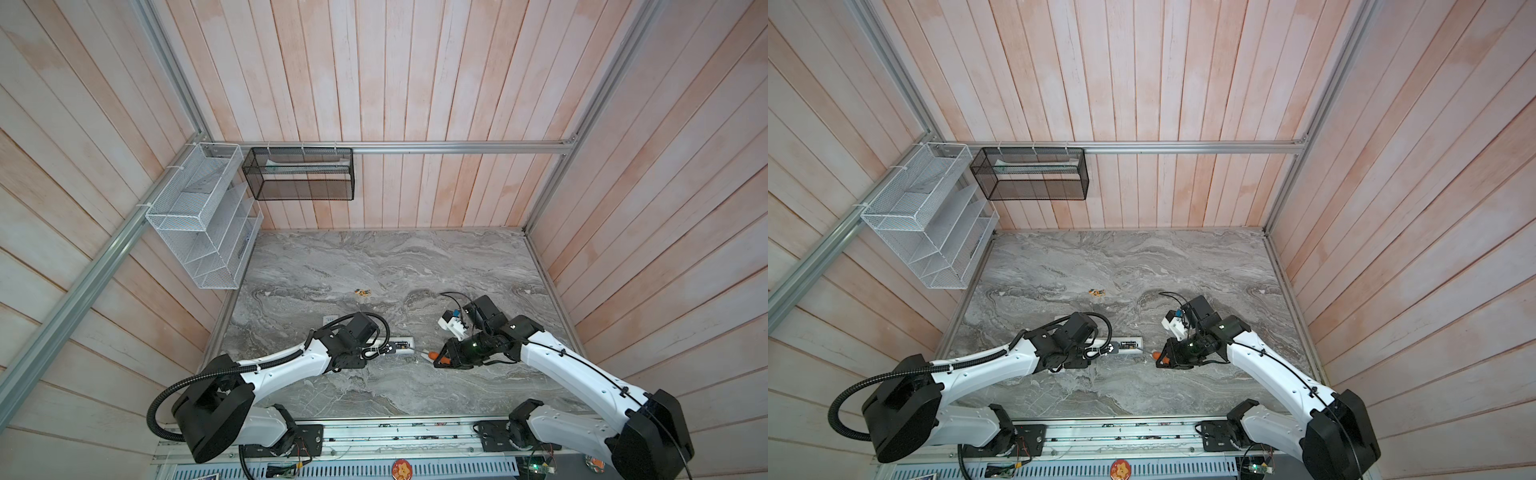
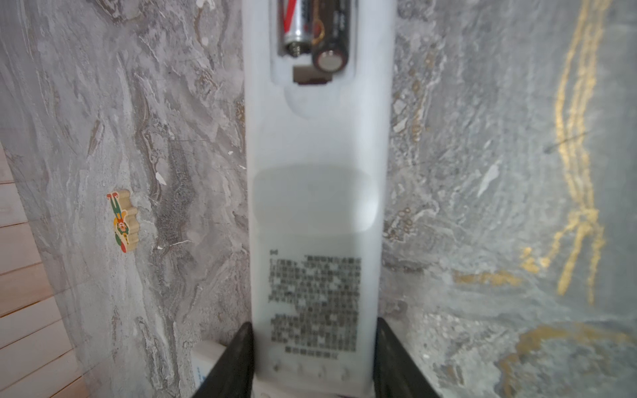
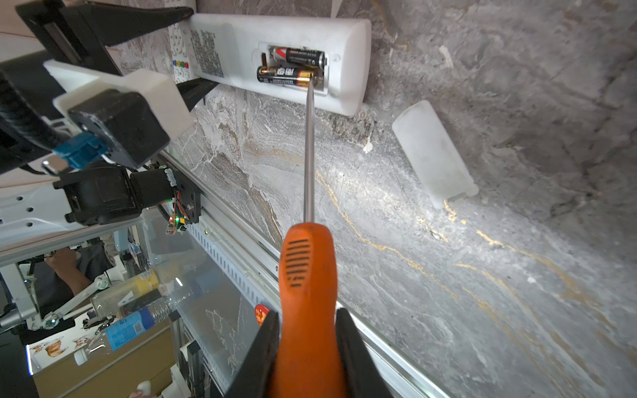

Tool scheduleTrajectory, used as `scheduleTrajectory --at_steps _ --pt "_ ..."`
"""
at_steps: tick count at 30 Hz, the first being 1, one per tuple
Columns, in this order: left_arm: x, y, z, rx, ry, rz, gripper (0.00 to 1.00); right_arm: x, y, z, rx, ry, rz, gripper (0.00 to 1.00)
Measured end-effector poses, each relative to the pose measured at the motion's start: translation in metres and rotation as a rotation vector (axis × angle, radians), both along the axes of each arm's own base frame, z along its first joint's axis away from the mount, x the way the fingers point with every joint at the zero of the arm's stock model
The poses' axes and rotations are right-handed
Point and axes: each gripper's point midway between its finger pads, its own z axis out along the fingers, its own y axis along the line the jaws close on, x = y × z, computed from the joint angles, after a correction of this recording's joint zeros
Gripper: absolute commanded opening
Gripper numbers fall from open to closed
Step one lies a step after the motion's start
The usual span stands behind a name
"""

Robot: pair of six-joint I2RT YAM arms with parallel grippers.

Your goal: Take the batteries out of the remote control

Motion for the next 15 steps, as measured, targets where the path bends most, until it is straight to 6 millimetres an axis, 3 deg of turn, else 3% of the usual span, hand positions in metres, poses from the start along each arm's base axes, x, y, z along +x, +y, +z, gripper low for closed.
scheduleTrajectory --at_steps 10,15 --pt "-0.007 -0.014 0.004 0.027 -0.086 0.006 0.02 0.001 0.0 -0.009 0.008 0.071 -0.061 0.0" --pt "-0.014 -0.023 -0.005 0.038 -0.06 0.057 0.02 0.001 0.007 -0.008 0.048 0.121 -0.078 0.0"
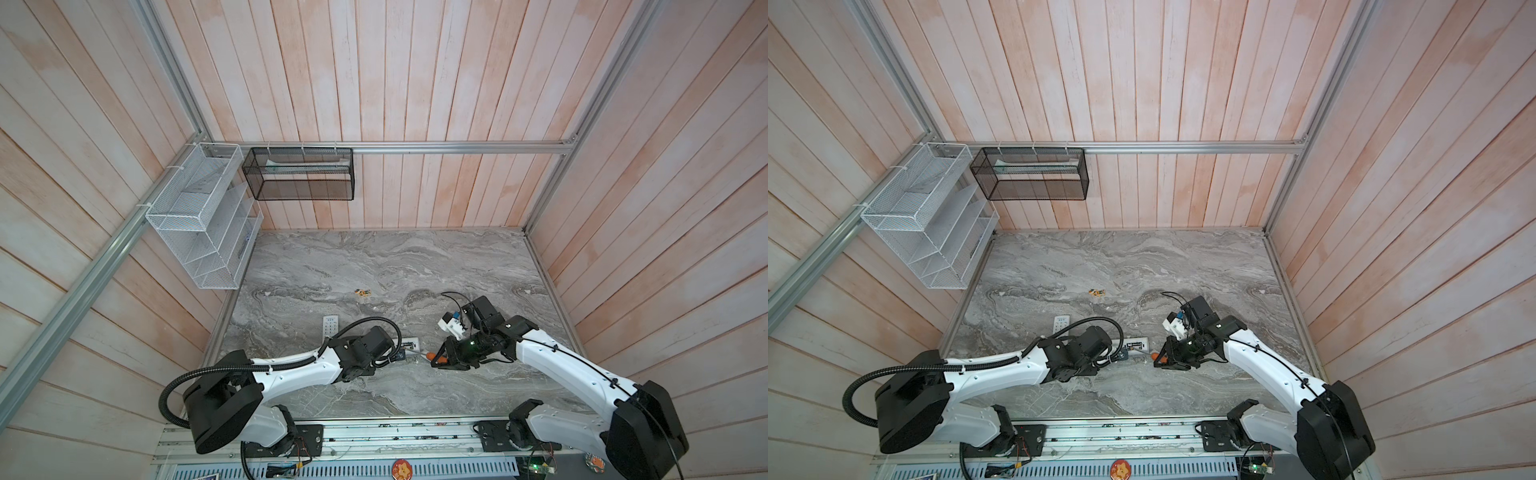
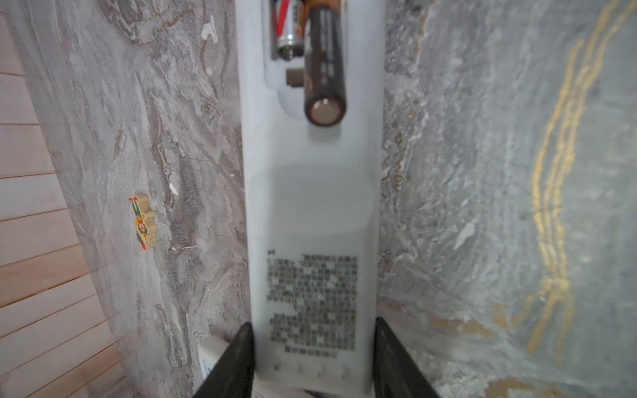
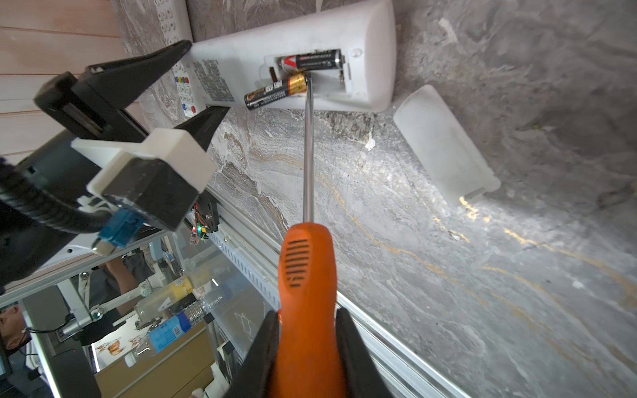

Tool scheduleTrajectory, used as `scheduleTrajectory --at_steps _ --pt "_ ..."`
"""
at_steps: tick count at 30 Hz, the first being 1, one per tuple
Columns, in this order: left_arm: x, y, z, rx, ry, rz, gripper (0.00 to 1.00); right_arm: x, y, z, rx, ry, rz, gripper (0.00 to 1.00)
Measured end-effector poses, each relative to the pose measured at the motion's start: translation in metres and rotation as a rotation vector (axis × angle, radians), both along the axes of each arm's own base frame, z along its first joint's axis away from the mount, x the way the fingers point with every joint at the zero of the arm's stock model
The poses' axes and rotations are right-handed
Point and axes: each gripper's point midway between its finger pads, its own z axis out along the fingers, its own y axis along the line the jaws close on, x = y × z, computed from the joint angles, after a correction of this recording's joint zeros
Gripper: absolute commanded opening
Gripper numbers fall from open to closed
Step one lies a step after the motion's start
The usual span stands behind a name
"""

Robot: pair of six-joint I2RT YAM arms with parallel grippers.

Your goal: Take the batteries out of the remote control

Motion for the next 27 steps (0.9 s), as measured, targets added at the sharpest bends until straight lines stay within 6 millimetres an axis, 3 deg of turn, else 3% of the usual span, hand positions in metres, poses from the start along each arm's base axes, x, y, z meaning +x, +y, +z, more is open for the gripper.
scheduleTrajectory --at_steps 7,17,27 --pt "-0.008 -0.004 -0.015 -0.005 0.134 0.086 0.01 -0.006 -0.003 -0.01 0.037 -0.007 -0.046 0.0" --pt "-0.004 -0.023 -0.01 -0.099 0.288 0.146 0.01 -0.002 -0.016 -0.015 0.039 -0.092 -0.178 0.0" --pt "-0.008 -0.029 -0.016 -0.124 0.378 0.211 0.01 0.004 -0.014 -0.024 0.074 -0.108 -0.259 0.0"
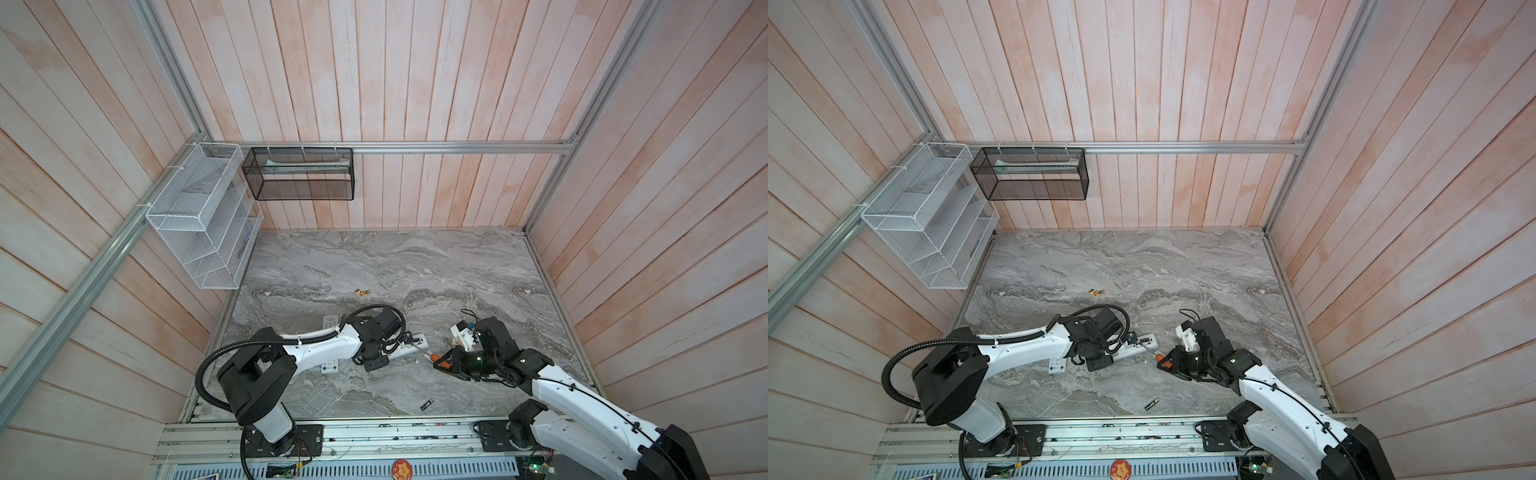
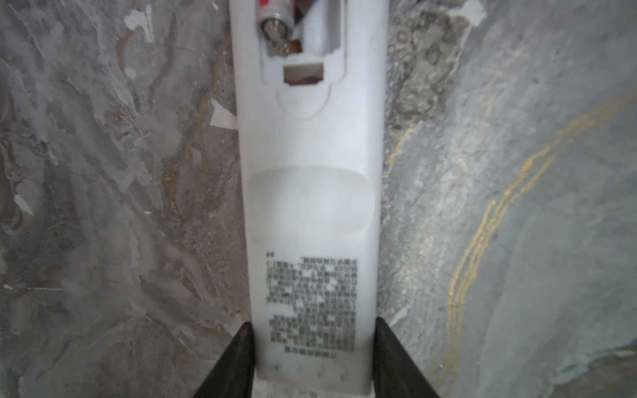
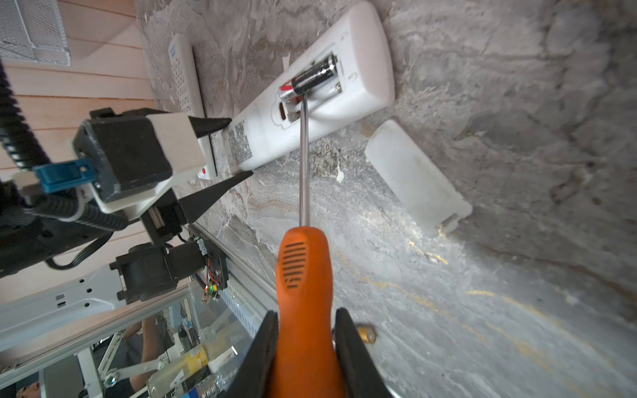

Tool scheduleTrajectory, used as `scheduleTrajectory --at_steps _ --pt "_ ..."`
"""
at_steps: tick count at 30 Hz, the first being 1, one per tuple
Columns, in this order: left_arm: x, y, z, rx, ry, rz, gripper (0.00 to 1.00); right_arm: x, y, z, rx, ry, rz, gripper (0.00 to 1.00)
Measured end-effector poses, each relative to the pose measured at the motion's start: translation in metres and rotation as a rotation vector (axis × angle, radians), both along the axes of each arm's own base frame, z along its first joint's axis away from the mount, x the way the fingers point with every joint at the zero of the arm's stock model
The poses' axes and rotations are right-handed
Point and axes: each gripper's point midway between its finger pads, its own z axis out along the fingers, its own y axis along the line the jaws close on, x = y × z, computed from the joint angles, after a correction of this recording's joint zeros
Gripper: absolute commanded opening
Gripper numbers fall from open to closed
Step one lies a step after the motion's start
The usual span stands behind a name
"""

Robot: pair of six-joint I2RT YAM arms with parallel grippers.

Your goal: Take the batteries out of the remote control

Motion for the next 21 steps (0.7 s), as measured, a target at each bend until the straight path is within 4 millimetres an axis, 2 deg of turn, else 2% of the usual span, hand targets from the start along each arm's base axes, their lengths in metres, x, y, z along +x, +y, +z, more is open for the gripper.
scheduleTrajectory --at_steps 8,15,21 --pt "-0.006 -0.006 -0.004 -0.025 0.134 0.072 0.01 -0.004 -0.004 -0.009 0.093 -0.081 -0.074 0.0" --pt "-0.007 -0.007 -0.005 -0.022 0.188 0.096 0.01 0.005 -0.017 -0.007 0.082 -0.143 -0.176 0.0" --pt "-0.005 -0.006 -0.006 -0.024 0.168 0.094 0.03 0.014 -0.021 0.008 0.012 -0.177 -0.185 0.0"
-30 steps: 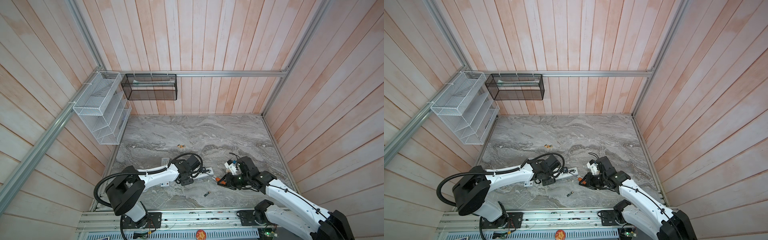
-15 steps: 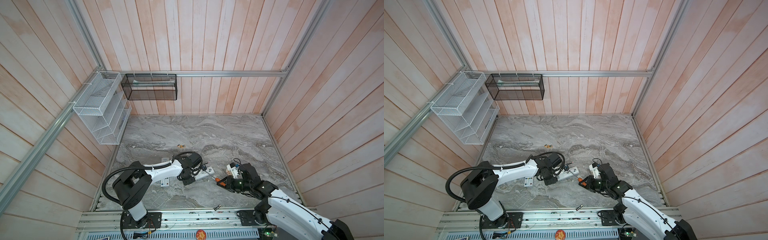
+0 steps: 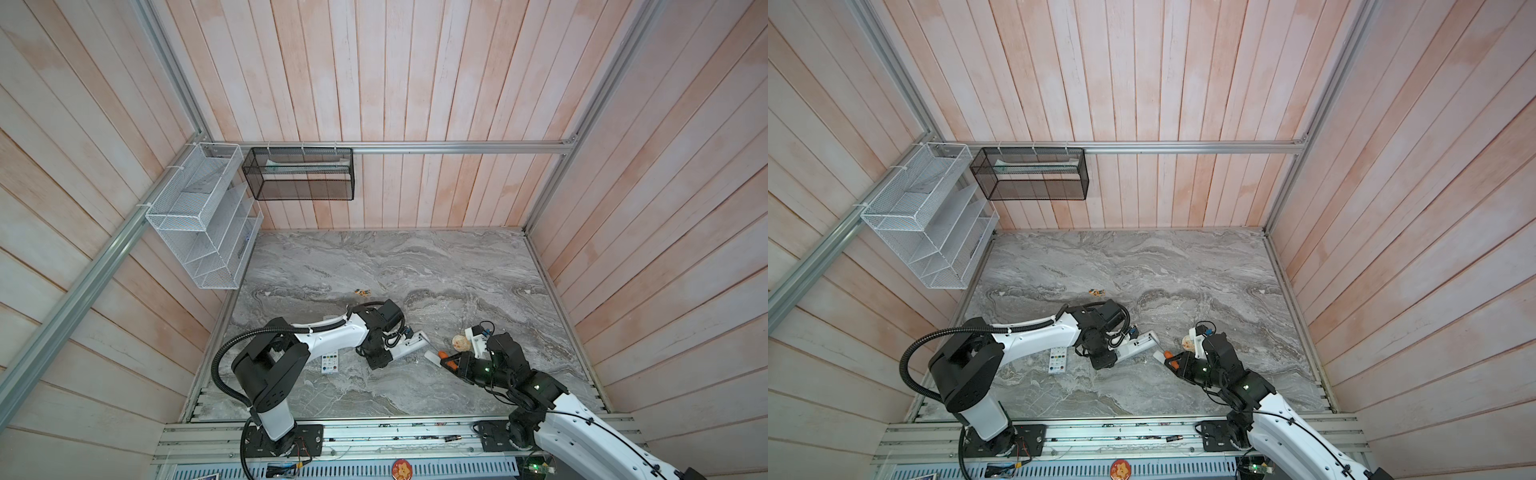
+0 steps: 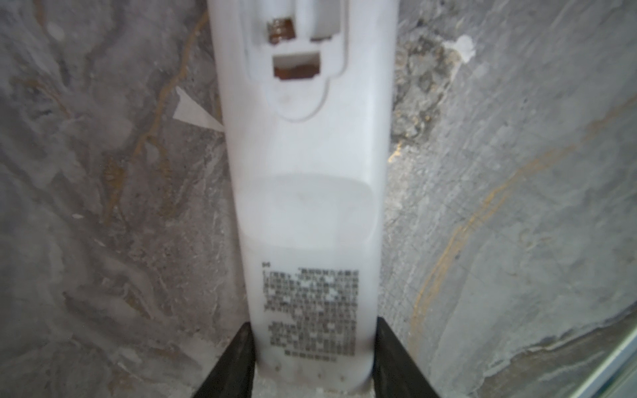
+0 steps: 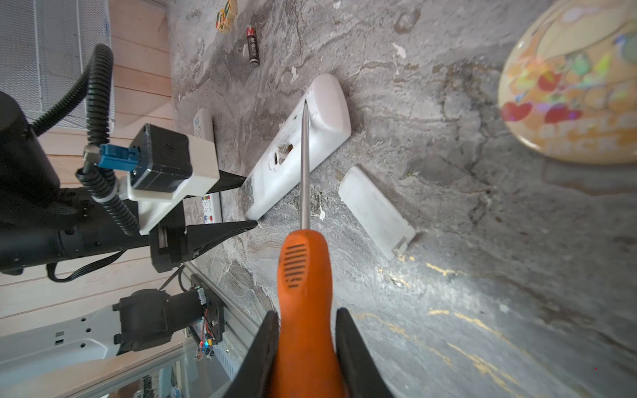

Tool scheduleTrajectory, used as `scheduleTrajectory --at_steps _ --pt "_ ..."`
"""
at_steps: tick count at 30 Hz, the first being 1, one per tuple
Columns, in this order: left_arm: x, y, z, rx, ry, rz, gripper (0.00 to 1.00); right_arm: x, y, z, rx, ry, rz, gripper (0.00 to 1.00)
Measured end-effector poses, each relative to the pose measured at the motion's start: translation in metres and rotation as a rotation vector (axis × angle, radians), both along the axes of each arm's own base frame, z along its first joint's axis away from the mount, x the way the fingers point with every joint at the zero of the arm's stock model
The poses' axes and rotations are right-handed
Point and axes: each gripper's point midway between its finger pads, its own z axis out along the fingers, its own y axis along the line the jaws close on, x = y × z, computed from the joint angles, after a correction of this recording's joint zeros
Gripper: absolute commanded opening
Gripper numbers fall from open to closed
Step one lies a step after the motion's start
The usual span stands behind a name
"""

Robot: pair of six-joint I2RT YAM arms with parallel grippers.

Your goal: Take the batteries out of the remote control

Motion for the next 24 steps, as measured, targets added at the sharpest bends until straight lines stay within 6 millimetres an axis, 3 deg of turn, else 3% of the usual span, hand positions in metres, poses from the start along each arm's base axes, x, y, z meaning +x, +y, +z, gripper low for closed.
scheduleTrajectory --at_steps 6,9,10,11,12,16,19,22,24 --pt "0.0 0.0 0.0 -0.007 -0.033 -0.009 0.16 0.047 -0.01 0.045 -0.074 -0.131 -0.086 0.0" --pt "0.0 0.001 0.001 -0.015 -0.042 -0.013 0.33 0.061 -0.016 0.051 -0.103 -0.149 -0.1 0.0" --pt "0.0 0.001 0.001 -0.017 -0.046 -0.015 0.5 0.065 -0.017 0.051 -0.118 -0.149 -0.1 0.0" --pt "0.001 0.001 0.001 -0.018 -0.049 -0.016 0.94 0.069 -0.018 0.05 -0.134 -0.145 -0.099 0.0" --pt "0.001 0.001 0.001 -0.018 -0.052 -0.022 1.0 0.071 -0.018 0.049 -0.147 -0.143 -0.092 0.0" --pt "0.001 0.002 -0.001 -0.017 -0.056 -0.018 1.0 0.079 -0.015 0.051 -0.176 -0.156 -0.055 0.0" --pt "0.005 0.001 0.012 -0.051 -0.081 -0.002 1.0 0.083 -0.011 0.055 -0.177 -0.173 -0.025 0.0" --pt "0.017 -0.002 0.05 -0.163 -0.152 0.047 1.0 0.086 -0.008 0.057 -0.178 -0.179 0.003 0.0" --pt "0.032 0.0 0.09 -0.283 -0.223 0.115 1.0 0.089 -0.006 0.059 -0.178 -0.185 0.02 0.0"
